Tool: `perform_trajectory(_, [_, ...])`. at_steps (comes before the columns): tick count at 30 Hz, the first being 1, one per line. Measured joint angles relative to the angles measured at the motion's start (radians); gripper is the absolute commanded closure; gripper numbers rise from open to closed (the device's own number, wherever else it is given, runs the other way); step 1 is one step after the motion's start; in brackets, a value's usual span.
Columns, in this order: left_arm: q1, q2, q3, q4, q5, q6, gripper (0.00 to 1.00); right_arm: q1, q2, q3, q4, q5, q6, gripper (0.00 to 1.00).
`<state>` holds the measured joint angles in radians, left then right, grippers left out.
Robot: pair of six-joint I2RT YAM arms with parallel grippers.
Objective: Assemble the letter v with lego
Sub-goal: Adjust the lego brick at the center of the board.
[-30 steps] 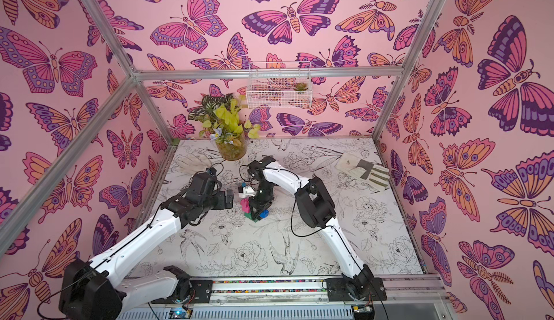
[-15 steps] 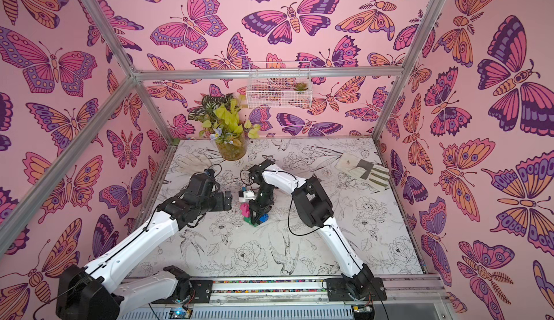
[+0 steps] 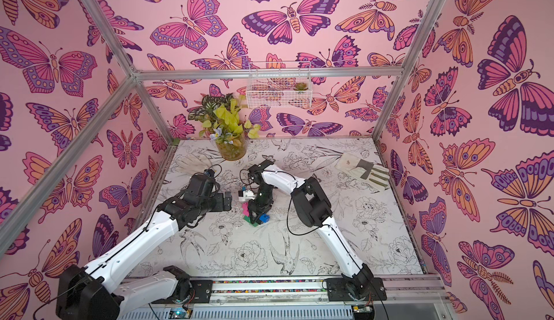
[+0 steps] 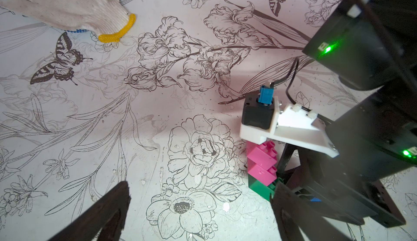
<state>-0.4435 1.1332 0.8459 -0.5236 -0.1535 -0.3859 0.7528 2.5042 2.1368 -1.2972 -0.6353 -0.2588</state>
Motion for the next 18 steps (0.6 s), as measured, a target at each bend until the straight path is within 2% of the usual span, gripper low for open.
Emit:
perform_trajectory(8, [0.0,0.006,0.0,-0.001,0.0,0.0,0.0,-0.031,0.0,0.029,0.032,0.033,0.027,0.41])
perform_trajectory(10, [0.0,0.014,0.0,-0.001,0.0,0.0,0.0,-0.045,0.0,0.042,0.04,0.047,0.037,0.29])
perform_trajectory(11, [0.0,0.017,0.0,-0.001,0.0,0.0,0.0,-0.052,0.0,0.05,0.044,0.057,0.043,0.18])
perform_trajectory(12, [0.0,0.019,0.0,-0.001,0.0,0.0,0.0,-0.059,0.0,0.06,0.048,0.066,0.052,0.01])
perform_trajectory(15, [0.0,0.019,0.0,-0.001,-0.007,0.002,0.0,-0.08,-0.028,0.059,0.089,0.121,0.065,0.01])
perform_trajectory(18, [0.0,0.01,0.0,-0.001,-0.046,0.011,0.0,-0.113,-0.076,-0.014,0.169,0.198,0.092,0.01])
